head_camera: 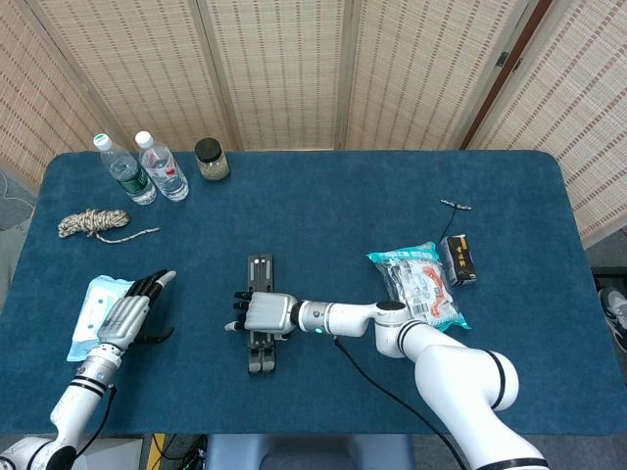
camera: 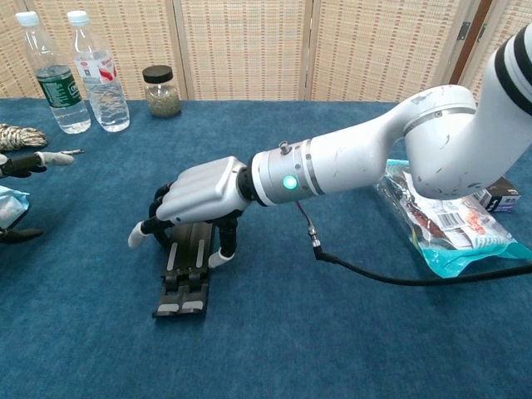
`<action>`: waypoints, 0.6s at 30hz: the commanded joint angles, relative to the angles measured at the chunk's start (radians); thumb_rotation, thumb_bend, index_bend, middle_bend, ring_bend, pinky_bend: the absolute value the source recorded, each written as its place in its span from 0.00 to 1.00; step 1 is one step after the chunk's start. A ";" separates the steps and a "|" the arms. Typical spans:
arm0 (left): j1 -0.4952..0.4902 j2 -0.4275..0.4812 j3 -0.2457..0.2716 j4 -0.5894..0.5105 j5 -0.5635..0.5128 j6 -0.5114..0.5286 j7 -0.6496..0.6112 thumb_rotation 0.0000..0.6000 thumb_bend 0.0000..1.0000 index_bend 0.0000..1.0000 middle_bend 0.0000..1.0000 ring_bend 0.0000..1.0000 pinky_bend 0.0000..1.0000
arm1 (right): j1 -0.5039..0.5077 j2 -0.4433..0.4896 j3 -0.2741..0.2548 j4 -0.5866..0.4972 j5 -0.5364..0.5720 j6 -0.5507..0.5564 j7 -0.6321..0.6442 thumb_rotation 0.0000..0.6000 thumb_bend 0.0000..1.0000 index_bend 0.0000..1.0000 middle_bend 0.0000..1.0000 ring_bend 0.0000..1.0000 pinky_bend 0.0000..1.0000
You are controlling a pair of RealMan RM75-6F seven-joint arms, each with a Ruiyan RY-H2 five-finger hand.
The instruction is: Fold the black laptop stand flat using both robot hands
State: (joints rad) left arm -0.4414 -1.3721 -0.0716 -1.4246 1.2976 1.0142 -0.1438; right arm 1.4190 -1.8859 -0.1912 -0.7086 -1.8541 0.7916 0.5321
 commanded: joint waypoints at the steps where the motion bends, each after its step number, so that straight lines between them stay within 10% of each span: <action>1: -0.001 0.001 -0.002 -0.004 0.001 0.001 0.003 1.00 0.27 0.00 0.00 0.00 0.00 | -0.009 0.008 0.019 -0.020 0.019 0.005 -0.024 1.00 0.22 0.00 0.09 0.00 0.00; 18: 0.003 0.046 -0.032 -0.062 -0.001 0.069 0.093 1.00 0.27 0.00 0.00 0.00 0.00 | -0.323 0.335 0.207 -0.551 0.438 0.077 -0.641 1.00 0.15 0.00 0.00 0.00 0.00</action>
State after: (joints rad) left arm -0.4414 -1.3319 -0.1029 -1.4810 1.2967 1.0787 -0.0550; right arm 1.2180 -1.6623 -0.0334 -1.1032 -1.5584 0.8148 0.0691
